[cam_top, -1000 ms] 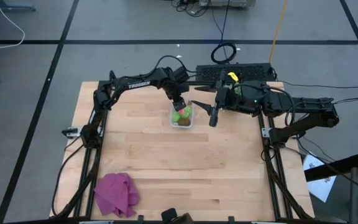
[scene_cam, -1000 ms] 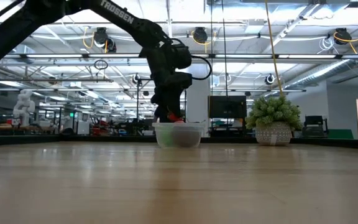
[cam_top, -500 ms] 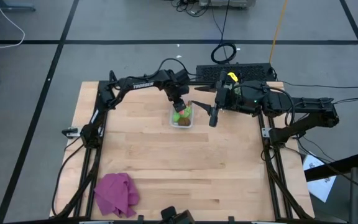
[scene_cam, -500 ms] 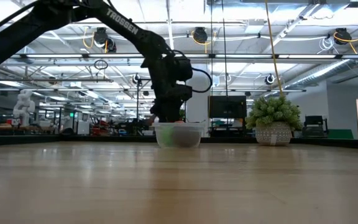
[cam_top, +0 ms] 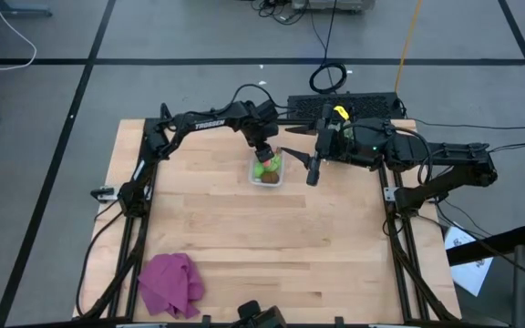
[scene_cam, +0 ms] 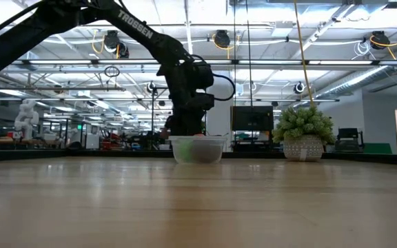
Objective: Pick and placing Produce into tupperware
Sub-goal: Put the strawberry into the transparent bin, then return to Home Position
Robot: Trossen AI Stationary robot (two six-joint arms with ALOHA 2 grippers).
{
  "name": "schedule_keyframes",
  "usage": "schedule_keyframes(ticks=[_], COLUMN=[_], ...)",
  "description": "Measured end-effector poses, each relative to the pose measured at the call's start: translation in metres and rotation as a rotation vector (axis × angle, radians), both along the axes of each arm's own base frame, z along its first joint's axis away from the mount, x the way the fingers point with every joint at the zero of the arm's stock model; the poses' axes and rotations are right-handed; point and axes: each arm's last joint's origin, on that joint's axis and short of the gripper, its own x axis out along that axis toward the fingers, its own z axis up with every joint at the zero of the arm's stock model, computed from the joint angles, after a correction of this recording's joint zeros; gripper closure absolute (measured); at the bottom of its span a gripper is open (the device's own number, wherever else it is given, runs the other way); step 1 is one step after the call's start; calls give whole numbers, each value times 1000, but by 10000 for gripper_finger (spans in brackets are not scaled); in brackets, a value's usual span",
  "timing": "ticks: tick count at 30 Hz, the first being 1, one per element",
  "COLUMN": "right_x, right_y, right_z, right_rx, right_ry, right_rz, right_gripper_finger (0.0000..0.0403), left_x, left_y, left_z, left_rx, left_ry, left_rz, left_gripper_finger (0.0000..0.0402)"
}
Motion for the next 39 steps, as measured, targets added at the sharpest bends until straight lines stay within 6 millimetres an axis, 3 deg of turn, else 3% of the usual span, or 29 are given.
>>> schedule_keyframes(ticks=[10, 16, 22, 28, 33, 39], right_x=[0, 0, 0, 0, -3, -25], right_y=[0, 0, 0, 2, 6, 11], right_z=[0, 0, 0, -3, -13, -7], right_rx=[0, 1, 31, 55, 83, 111], right_ry=[0, -1, -11, 15, 116, 143], right_rz=[0, 0, -3, 4, 11, 26], right_gripper_finger=[202, 202, 202, 202, 202, 202], left_x=[0, -5, -19, -54, -92, -148], left_y=[-2, -12, -30, -66, -121, -193], left_z=[1, 25, 80, 146, 204, 265], left_rx=[-2, 3, 51, 69, 138, 292], left_ry=[7, 3, -84, -125, -191, -396], left_rz=[22, 33, 41, 86, 115, 122], left_gripper_finger=[153, 145, 144, 144, 144, 144])
